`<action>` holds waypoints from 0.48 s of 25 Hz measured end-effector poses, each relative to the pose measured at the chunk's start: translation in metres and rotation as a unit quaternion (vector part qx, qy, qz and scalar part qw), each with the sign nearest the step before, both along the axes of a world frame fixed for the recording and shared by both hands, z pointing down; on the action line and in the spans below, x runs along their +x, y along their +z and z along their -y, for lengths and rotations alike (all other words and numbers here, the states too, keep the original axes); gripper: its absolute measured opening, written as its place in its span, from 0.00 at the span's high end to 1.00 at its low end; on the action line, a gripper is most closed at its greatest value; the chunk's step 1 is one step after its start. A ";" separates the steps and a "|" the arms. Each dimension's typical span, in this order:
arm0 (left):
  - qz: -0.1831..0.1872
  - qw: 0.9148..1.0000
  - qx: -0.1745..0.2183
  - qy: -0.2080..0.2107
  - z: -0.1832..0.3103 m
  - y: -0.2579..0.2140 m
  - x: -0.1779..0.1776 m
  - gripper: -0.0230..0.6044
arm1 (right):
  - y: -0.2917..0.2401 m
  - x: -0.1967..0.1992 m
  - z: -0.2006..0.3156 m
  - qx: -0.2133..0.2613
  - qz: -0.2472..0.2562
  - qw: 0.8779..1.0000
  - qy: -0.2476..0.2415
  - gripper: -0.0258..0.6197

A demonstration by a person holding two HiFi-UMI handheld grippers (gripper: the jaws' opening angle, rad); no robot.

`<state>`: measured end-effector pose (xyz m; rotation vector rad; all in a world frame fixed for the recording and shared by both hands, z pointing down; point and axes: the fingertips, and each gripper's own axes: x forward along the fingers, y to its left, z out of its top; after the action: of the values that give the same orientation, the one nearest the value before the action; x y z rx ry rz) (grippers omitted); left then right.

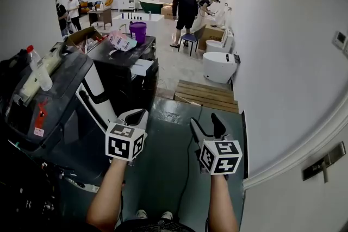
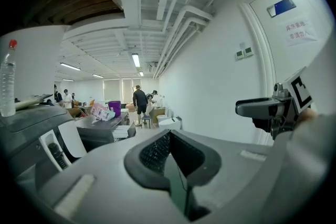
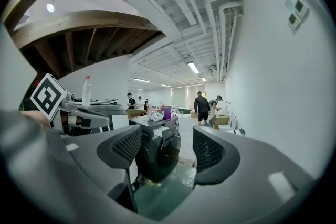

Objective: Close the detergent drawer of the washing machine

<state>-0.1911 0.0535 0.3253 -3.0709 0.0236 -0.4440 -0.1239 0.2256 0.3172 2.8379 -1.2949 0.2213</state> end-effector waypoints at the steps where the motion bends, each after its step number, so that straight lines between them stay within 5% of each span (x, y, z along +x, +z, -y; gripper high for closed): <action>1: 0.001 1.000 0.001 0.000 -0.002 0.000 0.001 0.96 | 0.001 0.001 -0.002 0.000 0.001 1.000 0.001 0.45; 12: 0.003 1.000 -0.005 -0.004 -0.014 0.007 0.012 0.96 | 0.009 0.011 -0.013 -0.002 0.005 1.000 -0.013 0.21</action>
<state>-0.1788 0.0672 0.3324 -3.0797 0.0347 -0.4565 -0.1125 0.2389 0.3261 2.8196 -1.3301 0.2372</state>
